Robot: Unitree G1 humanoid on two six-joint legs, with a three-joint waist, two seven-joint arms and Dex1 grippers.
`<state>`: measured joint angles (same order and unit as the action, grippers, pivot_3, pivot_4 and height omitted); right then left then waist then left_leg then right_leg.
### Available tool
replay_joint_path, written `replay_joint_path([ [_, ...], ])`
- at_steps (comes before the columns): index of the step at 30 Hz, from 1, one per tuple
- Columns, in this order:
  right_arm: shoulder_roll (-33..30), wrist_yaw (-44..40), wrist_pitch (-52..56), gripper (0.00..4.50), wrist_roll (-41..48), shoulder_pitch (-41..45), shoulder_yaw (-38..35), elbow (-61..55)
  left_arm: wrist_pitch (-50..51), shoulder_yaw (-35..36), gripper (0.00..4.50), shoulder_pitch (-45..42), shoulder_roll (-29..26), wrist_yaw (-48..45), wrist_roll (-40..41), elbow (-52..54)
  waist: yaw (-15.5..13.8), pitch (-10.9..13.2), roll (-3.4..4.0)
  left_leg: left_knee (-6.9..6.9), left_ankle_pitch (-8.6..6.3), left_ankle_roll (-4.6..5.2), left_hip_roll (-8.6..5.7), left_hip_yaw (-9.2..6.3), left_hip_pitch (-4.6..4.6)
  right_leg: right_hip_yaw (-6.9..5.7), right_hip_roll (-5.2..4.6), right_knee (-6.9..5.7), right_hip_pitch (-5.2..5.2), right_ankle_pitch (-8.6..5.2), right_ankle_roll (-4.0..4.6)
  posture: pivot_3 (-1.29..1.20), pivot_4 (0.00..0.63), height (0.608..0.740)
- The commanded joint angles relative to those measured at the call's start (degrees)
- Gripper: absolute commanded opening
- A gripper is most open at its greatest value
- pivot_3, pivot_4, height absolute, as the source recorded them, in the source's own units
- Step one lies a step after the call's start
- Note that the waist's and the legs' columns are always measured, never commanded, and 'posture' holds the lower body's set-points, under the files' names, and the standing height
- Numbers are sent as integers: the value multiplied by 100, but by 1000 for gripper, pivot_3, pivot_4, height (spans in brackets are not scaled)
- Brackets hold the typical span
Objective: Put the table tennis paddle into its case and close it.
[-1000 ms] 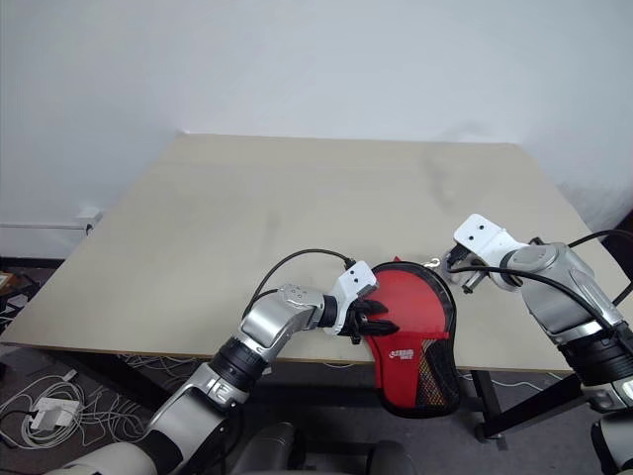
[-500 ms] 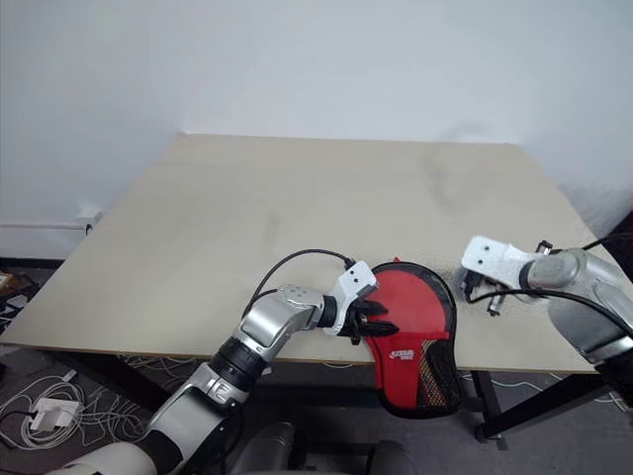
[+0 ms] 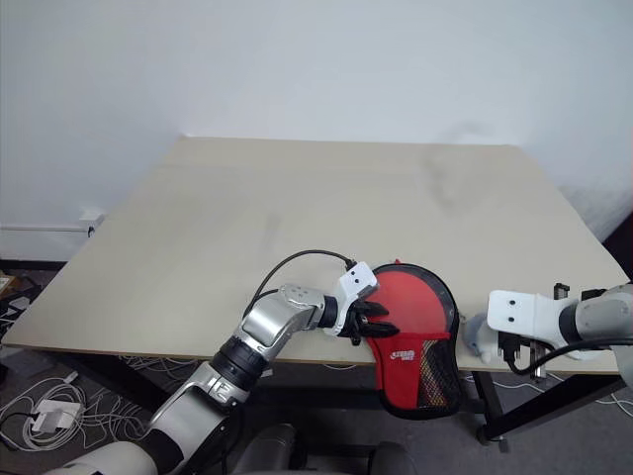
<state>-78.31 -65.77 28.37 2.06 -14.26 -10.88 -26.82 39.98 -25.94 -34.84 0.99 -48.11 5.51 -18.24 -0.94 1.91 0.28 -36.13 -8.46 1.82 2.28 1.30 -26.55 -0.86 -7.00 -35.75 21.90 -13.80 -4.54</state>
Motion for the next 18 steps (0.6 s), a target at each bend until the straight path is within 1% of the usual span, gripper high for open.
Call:
replay_joint_path([
  [1,91,-407,-175,15,-65,-479,-766,-270,237,-239,2426,93,7,-76,-30,-299,-9,0,-3,-1,0,0,0,-1,0,-1,0,0,-2,0,0,0,0,715],
  [6,433,-1113,-791,15,-392,-1701,-1662,-464,257,-255,2426,103,46,-96,-26,-324,-39,1,-8,-8,-9,5,-10,-9,0,-7,-8,8,-13,-7,-9,0,0,715],
  [9,714,-1485,-1007,15,-394,-2189,-2048,-701,271,-238,2426,108,68,-100,-21,-339,-51,0,-7,-10,-12,5,-12,-13,5,-8,-8,7,-20,-10,-13,0,0,715],
  [12,922,-1677,-1176,15,-451,-2545,-2175,-861,278,-230,2426,107,114,-92,-22,-369,-72,1,-10,-15,-13,6,-14,-18,6,-11,-9,9,-27,-10,-14,0,0,715],
  [16,1204,-1849,-1315,15,-420,-2996,-2092,-1220,296,-244,2426,115,158,-93,-25,-370,-105,1,-14,-18,-15,9,-24,-26,5,-17,-18,11,-34,-14,-19,0,0,715],
  [18,1311,-1916,-1556,15,-567,-3266,-2111,-1226,307,-248,2426,123,165,-100,-24,-363,-104,1,-13,-18,-16,10,-26,-28,6,-17,-20,11,-35,-15,-21,0,0,715],
])
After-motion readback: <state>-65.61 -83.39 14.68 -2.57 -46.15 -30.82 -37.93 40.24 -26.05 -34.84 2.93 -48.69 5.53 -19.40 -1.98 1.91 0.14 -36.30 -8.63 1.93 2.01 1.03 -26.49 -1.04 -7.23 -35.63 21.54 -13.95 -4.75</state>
